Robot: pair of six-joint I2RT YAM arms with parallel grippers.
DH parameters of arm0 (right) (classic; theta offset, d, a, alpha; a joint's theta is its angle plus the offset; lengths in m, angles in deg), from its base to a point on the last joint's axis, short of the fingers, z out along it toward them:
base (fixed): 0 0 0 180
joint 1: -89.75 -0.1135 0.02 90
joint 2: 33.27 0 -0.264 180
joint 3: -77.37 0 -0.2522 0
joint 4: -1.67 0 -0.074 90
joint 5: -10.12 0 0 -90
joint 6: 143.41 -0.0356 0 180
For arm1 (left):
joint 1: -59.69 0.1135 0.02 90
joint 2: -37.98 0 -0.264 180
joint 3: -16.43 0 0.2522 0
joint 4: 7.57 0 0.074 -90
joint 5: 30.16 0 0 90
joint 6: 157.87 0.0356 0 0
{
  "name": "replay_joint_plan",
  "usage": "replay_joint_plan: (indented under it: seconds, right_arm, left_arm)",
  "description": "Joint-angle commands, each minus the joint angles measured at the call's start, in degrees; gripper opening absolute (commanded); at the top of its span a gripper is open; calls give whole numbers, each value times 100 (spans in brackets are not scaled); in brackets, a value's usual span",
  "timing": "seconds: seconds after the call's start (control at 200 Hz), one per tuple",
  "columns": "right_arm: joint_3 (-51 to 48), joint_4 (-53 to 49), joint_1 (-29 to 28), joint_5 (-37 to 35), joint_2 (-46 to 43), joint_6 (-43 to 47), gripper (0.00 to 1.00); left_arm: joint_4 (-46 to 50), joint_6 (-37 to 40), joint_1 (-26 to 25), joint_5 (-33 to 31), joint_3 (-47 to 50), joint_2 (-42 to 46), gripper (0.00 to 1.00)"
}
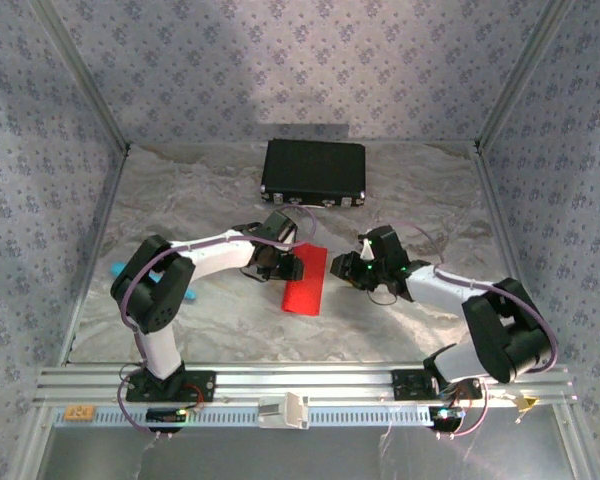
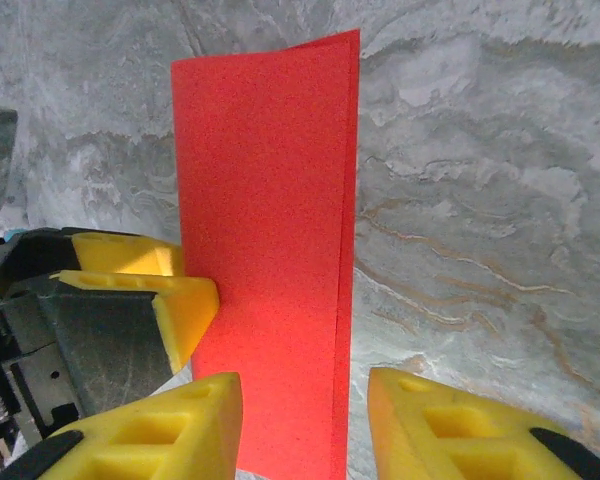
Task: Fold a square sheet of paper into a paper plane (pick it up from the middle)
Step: Hold the square sheet of paper at the center of the table.
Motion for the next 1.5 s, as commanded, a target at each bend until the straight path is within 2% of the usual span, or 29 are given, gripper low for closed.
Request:
replay_joint_plan:
  seconds: [0.0,0.215,0.295,0.605,0.73,0.944,1.024,1.069,1.209,1.409,1.494]
  right_arm:
    - [208,268,-139,200,227,-114,35]
    - [439,417,-352,240,693,-217,27]
    - [540,443,-427,283,919,-260,20]
    - [864,673,-560,531,1718,-384,12]
    - [962,153,-547,445,1859,-122,11]
    - [971,-884,-393,549,2008,1039,12]
    - [1059,-1151,-280,729,2059,1387,12]
    - [1098,-1250,-200,833,2065,1670,12]
    - [1132,-1328,-60,868,2017,1744,12]
    - [898,-981,-90,667,1980,1260,12]
    - [737,-779,-110,561,1921,1070,12]
  left_arm:
    - [77,-185,23,-78,-128,-102,51]
    - [31,-235,28,-97,-115,-213,51]
    - [13,-229,26,-78,-94,-236,51]
    - [-26,-256,19,-65,-32,-188,52]
    - [-48,-302,7,-75,-54,-157,53]
    - [-316,-560,-48,15,79,255,61]
    - [-638,-734,-53,143,266,505,65]
    - [-914,-870,-54,206,435,673,72]
    - [-1582,-1253,-52,101,847,1067,82]
    - [-2212,-1534,-257,-700,1329,1327,79]
    - [-2378,-1673,-275,-514,1473,1336,73]
